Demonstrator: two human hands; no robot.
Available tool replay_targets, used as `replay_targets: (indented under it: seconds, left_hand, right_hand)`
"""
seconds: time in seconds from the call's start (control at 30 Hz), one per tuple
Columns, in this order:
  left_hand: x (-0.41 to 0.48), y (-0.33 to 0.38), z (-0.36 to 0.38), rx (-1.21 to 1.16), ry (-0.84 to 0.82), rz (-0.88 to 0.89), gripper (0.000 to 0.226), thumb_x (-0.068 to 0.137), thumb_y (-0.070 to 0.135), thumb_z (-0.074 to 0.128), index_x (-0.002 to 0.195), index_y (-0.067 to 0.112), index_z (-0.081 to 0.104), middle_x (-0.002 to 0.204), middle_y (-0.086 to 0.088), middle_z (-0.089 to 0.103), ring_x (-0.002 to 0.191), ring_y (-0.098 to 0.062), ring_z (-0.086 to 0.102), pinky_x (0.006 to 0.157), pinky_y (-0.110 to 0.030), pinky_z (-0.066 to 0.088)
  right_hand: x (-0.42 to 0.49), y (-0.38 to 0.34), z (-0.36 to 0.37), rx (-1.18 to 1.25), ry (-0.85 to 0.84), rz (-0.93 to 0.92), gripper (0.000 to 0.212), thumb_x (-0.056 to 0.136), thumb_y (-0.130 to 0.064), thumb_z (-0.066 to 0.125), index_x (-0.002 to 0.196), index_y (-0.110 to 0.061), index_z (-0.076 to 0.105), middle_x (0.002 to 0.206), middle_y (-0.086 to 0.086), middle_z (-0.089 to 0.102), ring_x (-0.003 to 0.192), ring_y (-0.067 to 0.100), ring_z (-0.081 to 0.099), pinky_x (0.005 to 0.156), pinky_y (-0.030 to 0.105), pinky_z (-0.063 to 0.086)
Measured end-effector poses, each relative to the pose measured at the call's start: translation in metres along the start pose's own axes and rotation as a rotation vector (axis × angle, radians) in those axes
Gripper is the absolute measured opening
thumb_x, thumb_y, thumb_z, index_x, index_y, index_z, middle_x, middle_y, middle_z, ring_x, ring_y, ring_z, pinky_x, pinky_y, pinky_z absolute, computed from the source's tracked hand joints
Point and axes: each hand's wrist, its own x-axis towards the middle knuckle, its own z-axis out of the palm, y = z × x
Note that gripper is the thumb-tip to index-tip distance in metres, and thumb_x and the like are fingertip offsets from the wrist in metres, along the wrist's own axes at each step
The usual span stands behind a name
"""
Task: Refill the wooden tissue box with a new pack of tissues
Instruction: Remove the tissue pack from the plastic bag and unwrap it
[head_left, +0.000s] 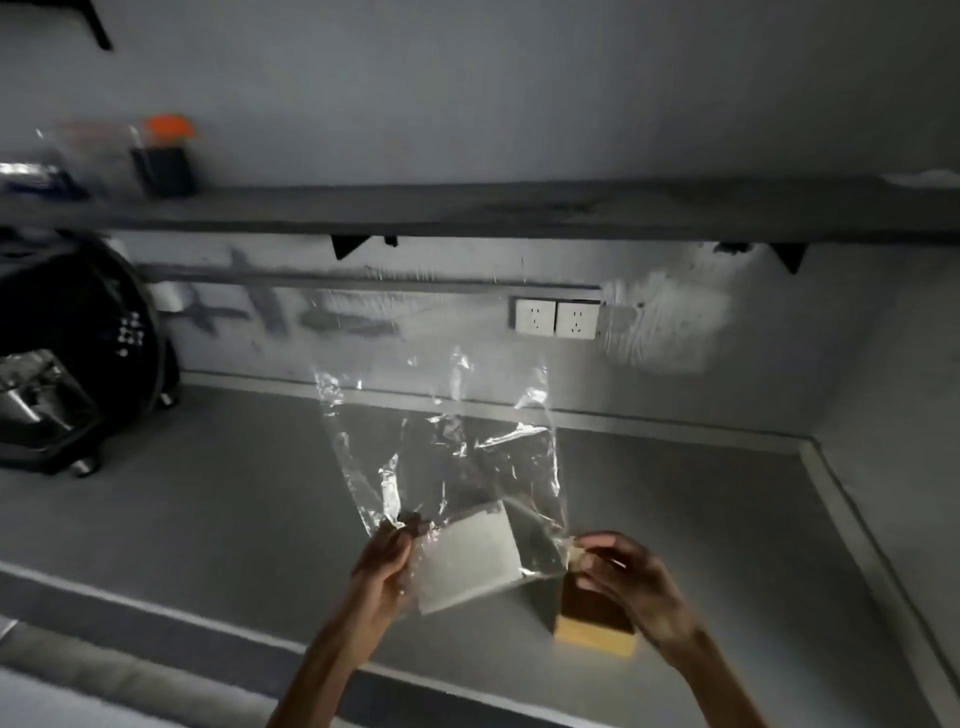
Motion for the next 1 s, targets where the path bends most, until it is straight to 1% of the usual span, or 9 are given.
replay_targets:
  seconds: [0.13, 0.27, 0.43, 0.53, 0.6, 0.67, 0.77, 0.87, 1.0]
  left_hand:
    - [0.042, 0.021, -0.028, -0.018, -0.033, -0.039, 0.035, 0.077, 0.018, 0.071, 0.110, 0.015, 0.062, 0.096, -0.002, 0.065, 0.081, -0.016, 0.059, 0.069, -0.032, 0.048]
    - [0.069, 0.038, -0.049, 0.031, -0.126, -0.041, 0.057, 0.065, 0.034, 0.086, 0.112, 0.016, 0.060, 0.095, -0.009, 0.045, 0.079, -0.021, 0.039, 0.068, -0.034, 0.036]
    - [0.113, 0.054, -0.071, 0.054, -0.131, -0.054, 0.060, 0.065, 0.035, 0.086, 0.115, 0.015, 0.060, 0.098, -0.009, 0.047, 0.080, -0.018, 0.039, 0.070, -0.034, 0.035]
    - [0.133, 0.055, -0.071, 0.015, -0.160, -0.092, 0.042, 0.073, 0.031, 0.079, 0.110, 0.025, 0.061, 0.099, -0.004, 0.056, 0.082, -0.018, 0.050, 0.073, -0.037, 0.042]
    - [0.146, 0.054, -0.069, 0.048, -0.192, -0.059, 0.033, 0.083, 0.023, 0.067, 0.115, 0.017, 0.059, 0.102, -0.008, 0.062, 0.078, -0.016, 0.057, 0.070, -0.033, 0.047]
    - [0.157, 0.054, -0.067, 0.155, -0.197, -0.019, 0.043, 0.083, 0.019, 0.066, 0.121, 0.003, 0.054, 0.085, -0.004, 0.064, 0.059, -0.007, 0.056, 0.056, -0.021, 0.048]
    - [0.171, 0.056, -0.072, 0.186, -0.238, 0.002, 0.063, 0.072, 0.027, 0.078, 0.125, 0.006, 0.053, 0.099, 0.001, 0.071, 0.066, -0.003, 0.060, 0.059, -0.020, 0.045]
    - [0.182, 0.055, -0.081, 0.233, -0.259, -0.028, 0.046, 0.079, 0.015, 0.073, 0.121, 0.011, 0.055, 0.109, 0.001, 0.069, 0.080, 0.001, 0.064, 0.066, -0.015, 0.047]
    - [0.184, 0.025, -0.094, 0.423, -0.273, -0.014, 0.037, 0.083, 0.000, 0.067, 0.117, 0.009, 0.057, 0.108, 0.004, 0.071, 0.094, 0.000, 0.065, 0.080, -0.014, 0.050]
  right_hand:
    - [0.041, 0.016, 0.021, 0.071, 0.124, 0.028, 0.080, 0.045, -0.046, 0.094, 0.100, 0.004, 0.066, 0.092, 0.021, 0.066, 0.084, 0.027, 0.069, 0.072, 0.034, 0.060]
    - [0.067, 0.015, 0.047, -0.029, 0.156, -0.024, 0.048, 0.076, -0.037, 0.079, 0.114, -0.012, 0.065, 0.108, 0.009, 0.068, 0.100, 0.024, 0.067, 0.077, 0.039, 0.059]
    - [0.106, 0.017, 0.073, -0.115, 0.244, -0.076, 0.010, 0.090, -0.007, 0.062, 0.096, -0.005, 0.069, 0.084, 0.005, 0.073, 0.082, 0.026, 0.068, 0.066, 0.032, 0.059]
    - [0.115, 0.029, 0.085, 0.066, 0.391, -0.071, 0.016, 0.091, -0.005, 0.060, 0.103, 0.005, 0.065, 0.094, 0.017, 0.070, 0.088, 0.029, 0.068, 0.076, 0.033, 0.058]
    - [0.117, 0.045, 0.095, 0.179, 0.428, 0.016, 0.020, 0.092, -0.006, 0.058, 0.106, 0.007, 0.061, 0.102, 0.024, 0.067, 0.092, 0.031, 0.067, 0.082, 0.038, 0.056]
    - [0.119, 0.062, 0.097, 0.177, 0.413, 0.084, 0.019, 0.091, -0.007, 0.061, 0.108, 0.002, 0.060, 0.111, 0.029, 0.065, 0.101, 0.039, 0.065, 0.081, 0.043, 0.057]
    - [0.125, 0.067, 0.083, 0.055, 0.349, -0.014, 0.060, 0.060, -0.040, 0.088, 0.113, -0.024, 0.065, 0.109, 0.006, 0.072, 0.106, 0.030, 0.067, 0.075, 0.033, 0.058]
    - [0.131, 0.044, 0.088, 0.048, 0.165, -0.089, 0.101, 0.050, -0.057, 0.088, 0.130, -0.014, 0.045, 0.115, -0.010, 0.071, 0.109, 0.015, 0.064, 0.091, 0.031, 0.054]
    - [0.153, 0.058, 0.092, -0.011, 0.241, 0.020, 0.079, 0.042, -0.048, 0.094, 0.104, -0.011, 0.060, 0.092, 0.008, 0.073, 0.089, 0.020, 0.065, 0.078, 0.030, 0.053]
